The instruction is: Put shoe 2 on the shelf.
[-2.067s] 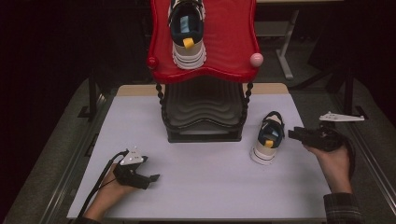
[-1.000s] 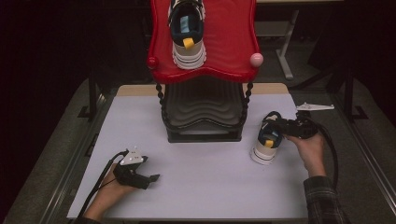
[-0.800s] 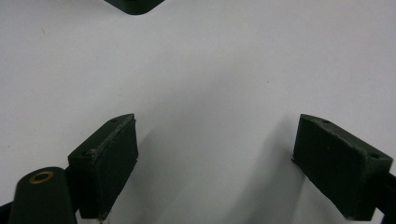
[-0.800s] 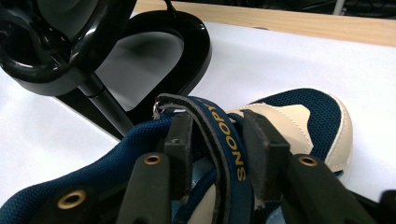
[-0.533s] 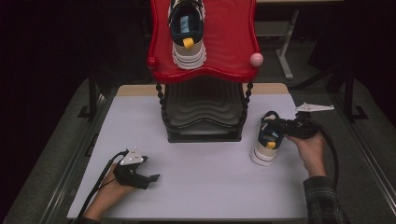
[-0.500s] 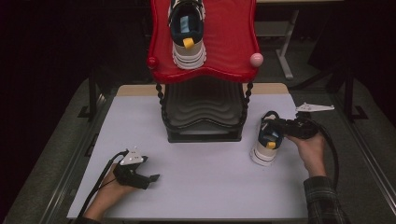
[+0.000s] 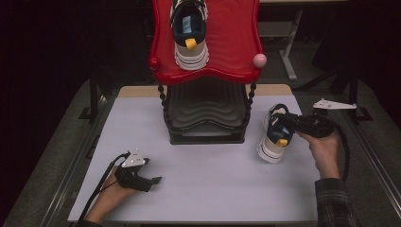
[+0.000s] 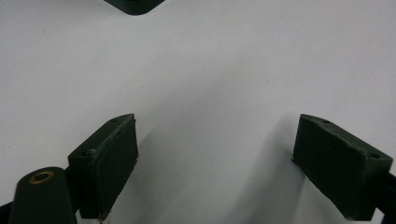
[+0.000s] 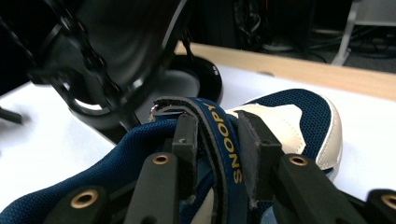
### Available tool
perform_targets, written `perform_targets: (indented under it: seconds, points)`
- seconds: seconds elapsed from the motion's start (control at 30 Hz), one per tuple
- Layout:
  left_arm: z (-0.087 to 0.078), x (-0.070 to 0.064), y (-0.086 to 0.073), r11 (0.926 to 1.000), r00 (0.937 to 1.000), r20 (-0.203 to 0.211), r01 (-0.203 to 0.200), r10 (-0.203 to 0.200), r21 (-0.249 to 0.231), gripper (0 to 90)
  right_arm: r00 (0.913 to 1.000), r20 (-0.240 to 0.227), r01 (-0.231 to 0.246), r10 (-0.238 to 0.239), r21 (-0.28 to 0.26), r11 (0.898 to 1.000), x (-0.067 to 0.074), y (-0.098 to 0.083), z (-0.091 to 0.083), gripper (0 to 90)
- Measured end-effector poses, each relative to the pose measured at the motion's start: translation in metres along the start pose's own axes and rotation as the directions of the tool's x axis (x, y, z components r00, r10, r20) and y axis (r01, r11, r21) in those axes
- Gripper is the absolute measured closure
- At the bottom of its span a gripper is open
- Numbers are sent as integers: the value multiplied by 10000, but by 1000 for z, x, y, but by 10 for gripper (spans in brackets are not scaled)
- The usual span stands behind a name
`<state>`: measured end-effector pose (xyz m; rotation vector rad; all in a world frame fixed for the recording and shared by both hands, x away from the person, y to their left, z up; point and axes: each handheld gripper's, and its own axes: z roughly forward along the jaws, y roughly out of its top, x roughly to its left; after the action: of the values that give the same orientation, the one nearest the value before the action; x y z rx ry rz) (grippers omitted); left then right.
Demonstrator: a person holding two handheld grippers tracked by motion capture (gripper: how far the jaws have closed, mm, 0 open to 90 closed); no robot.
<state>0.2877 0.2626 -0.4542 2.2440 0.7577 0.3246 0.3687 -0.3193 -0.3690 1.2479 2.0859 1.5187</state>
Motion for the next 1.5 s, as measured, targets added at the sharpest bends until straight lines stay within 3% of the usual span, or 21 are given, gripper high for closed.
perform_targets:
  seconds: [0.43, 0.77, 0.93, 1.23, 1.5]
  points:
    - [0, 0, 0, 10000, 10000, -13, 8, -8, -20, 131, 9977, -459, 456, -502, -961, 9943, 19, 55, -22, 694]
    - [0, 0, 0, 10000, 10000, -5, 19, -19, -23, 131, 9935, -497, 936, -1023, -1525, 9839, 30, 102, -40, 696]
    - [0, 0, 0, 10000, 10000, 5, 17, -17, -12, 131, 9903, -520, 1170, -1286, -1856, 9756, 35, 128, -51, 696]
    - [0, 0, 0, 10000, 10000, 8, -19, 19, 47, 131, 9868, -867, 1091, -1366, -2672, 9574, 40, 170, -70, 697]
    - [0, 0, 0, 10000, 10000, -8, -15, 15, 20, 131, 9803, -1063, 1225, -1662, -3326, 9351, 50, 207, -83, 698]
